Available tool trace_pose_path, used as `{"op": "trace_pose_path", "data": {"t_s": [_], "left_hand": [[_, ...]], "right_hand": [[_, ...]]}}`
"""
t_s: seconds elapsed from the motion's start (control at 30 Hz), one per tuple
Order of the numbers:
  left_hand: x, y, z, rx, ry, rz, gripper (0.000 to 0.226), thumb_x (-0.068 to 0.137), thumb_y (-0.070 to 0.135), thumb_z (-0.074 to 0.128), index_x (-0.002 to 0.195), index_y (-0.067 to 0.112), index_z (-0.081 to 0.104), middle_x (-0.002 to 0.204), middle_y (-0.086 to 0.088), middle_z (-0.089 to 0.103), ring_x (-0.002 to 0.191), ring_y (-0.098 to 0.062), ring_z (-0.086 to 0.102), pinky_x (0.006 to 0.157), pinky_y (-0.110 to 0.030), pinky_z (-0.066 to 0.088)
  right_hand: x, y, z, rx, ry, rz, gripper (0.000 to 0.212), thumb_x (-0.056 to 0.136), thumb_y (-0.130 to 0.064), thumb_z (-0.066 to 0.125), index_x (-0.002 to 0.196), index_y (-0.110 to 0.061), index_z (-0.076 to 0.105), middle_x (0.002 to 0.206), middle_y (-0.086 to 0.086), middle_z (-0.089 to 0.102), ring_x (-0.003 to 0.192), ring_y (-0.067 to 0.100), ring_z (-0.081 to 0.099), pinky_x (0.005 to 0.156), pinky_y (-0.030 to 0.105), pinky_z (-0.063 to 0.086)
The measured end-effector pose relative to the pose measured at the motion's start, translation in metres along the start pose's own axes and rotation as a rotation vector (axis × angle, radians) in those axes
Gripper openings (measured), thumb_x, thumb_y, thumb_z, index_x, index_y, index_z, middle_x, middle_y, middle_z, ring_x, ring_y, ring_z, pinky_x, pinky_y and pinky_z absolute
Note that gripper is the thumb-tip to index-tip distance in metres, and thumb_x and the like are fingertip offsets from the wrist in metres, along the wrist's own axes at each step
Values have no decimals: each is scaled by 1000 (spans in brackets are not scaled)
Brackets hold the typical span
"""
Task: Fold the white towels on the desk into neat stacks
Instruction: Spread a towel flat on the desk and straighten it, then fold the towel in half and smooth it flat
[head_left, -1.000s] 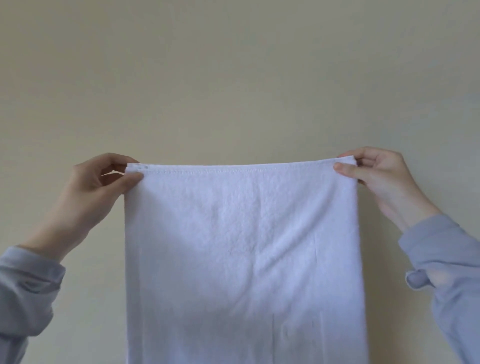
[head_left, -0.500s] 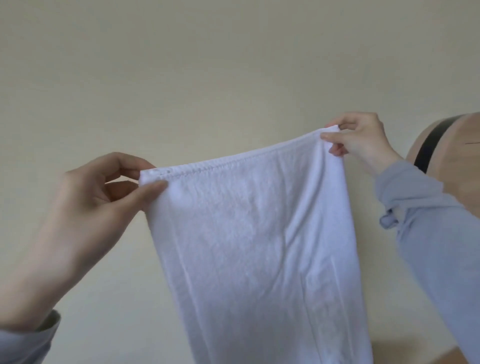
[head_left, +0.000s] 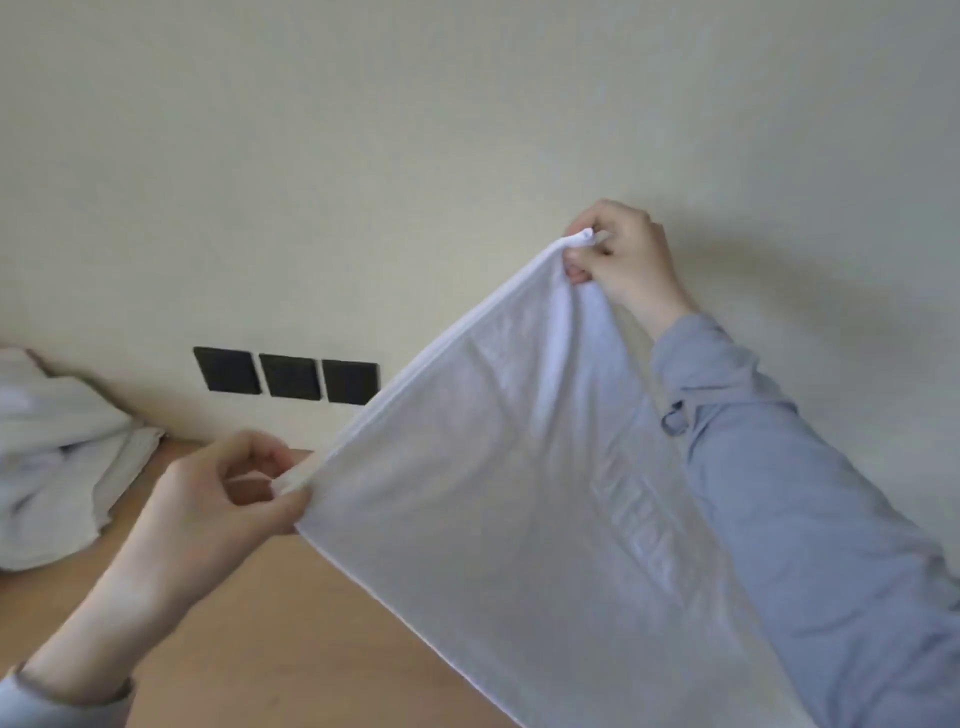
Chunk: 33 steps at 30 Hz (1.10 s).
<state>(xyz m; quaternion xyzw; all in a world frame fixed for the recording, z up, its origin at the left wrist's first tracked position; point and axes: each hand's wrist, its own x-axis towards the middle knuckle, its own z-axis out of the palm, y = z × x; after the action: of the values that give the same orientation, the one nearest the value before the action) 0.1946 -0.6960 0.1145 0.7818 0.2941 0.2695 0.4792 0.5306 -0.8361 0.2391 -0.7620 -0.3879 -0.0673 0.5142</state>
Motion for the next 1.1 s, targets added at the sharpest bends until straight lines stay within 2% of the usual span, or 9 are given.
{"op": "trace_pose_path", "data": {"t_s": [0.13,0.2,0.33,0.47,0.63,0.77,0.93,1.03,1.1], "left_hand": [[-37,-98,-6,21,-3,-356,13,67,10,72,72,20,65,68,-1,69,64,-21,71,77,-53,56],[-49,-134,-15,19,26,-491,16,69,5,70,69,21,66,70,0,69,64,-20,71,78,-49,57],[-64,-193,-48,9,106,-673,16,70,7,72,67,22,68,67,-2,70,67,-21,67,75,-44,58],[-78,-242,-79,32,98,-786,15,53,26,71,69,24,69,64,-1,70,61,-20,61,71,-39,53],[-92,-294,-98,53,81,-914,15,51,30,69,66,30,68,62,3,69,65,-20,60,71,-36,50],[-98,-316,-110,78,89,-962,15,62,20,73,64,33,66,59,9,68,64,-16,59,64,-26,43],[-99,-334,-114,258,160,-980,15,70,13,72,64,24,63,67,4,64,68,-14,57,57,-20,39],[-94,-336,-110,376,122,-1035,8,73,17,67,75,14,60,80,-2,59,79,-25,55,66,-30,43],[-91,-333,-103,556,137,-1031,23,74,16,63,95,11,58,97,-5,55,97,-31,51,82,-38,43]], "right_hand": [[-48,58,129,11,-259,119,18,78,9,48,76,-3,61,66,9,60,62,27,62,67,44,58],[-69,73,185,-3,-362,146,17,78,6,47,76,-6,60,68,3,59,67,28,60,70,43,55],[-95,75,289,-5,-505,145,14,79,3,49,80,-6,60,72,0,58,69,19,53,67,31,47],[-107,61,388,-65,-657,57,17,80,6,47,87,-1,61,86,7,61,81,22,55,75,30,45],[-130,58,479,-201,-820,75,27,83,4,44,101,-6,61,95,9,59,93,28,57,86,37,48],[-145,63,528,-237,-910,104,30,84,3,38,106,-6,57,90,8,52,86,24,52,87,41,49],[-156,70,572,-248,-975,129,35,86,2,38,116,-7,55,101,8,55,89,21,50,85,30,44],[-169,74,585,-251,-1027,95,46,87,4,38,130,-9,48,115,10,55,106,22,51,95,26,39],[-176,75,584,-225,-1053,71,54,88,5,39,140,-12,38,128,11,50,119,23,46,103,26,35]]}}
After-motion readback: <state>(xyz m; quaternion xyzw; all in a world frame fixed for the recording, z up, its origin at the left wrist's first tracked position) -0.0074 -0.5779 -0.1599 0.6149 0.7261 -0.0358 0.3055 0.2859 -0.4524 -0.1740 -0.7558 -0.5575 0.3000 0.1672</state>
